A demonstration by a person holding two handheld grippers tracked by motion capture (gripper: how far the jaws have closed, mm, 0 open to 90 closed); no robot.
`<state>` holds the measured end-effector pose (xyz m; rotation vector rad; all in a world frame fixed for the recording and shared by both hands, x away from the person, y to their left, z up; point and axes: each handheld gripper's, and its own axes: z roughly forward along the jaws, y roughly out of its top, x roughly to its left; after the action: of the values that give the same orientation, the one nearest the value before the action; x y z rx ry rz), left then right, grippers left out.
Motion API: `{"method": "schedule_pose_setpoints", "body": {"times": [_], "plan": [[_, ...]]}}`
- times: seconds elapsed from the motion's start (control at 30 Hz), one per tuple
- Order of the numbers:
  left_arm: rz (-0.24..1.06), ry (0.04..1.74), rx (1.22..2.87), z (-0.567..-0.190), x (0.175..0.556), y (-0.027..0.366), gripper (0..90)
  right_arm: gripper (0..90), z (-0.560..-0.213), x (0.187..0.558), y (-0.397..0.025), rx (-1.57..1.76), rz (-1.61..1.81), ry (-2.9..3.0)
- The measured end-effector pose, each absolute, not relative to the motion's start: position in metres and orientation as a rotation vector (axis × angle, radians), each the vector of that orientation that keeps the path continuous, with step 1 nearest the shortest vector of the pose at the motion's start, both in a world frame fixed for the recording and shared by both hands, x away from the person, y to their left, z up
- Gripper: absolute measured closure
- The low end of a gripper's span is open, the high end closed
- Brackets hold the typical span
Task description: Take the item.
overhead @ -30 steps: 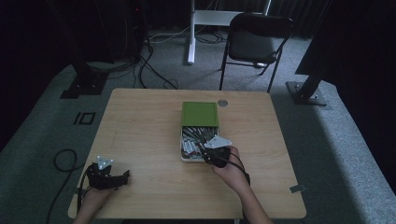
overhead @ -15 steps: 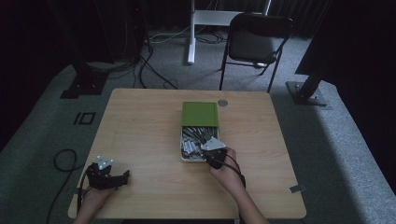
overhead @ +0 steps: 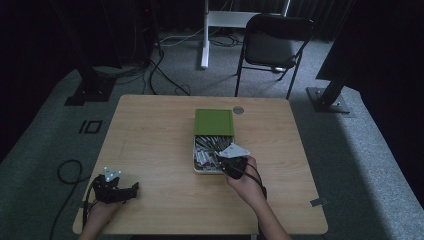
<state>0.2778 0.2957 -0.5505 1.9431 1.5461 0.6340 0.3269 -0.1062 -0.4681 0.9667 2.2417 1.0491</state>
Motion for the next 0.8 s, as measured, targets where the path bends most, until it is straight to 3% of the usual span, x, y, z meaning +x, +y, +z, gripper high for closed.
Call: {"method": "schedule_pose_setpoints", "body": {"times": [0.5, 0.8], "plan": [[0.633, 1.546, 1.944, -0.550, 0.278, 0.296, 1.3, 88.7, -0.409, 0.318, -0.130, 0.958, 1.208, 2.069], [0.635, 1.545, 1.943, -0.551, 0.278, 0.296, 1.3, 88.6, -0.409, 0.331, -0.162, 1.049, 1.144, 1.961]]}}
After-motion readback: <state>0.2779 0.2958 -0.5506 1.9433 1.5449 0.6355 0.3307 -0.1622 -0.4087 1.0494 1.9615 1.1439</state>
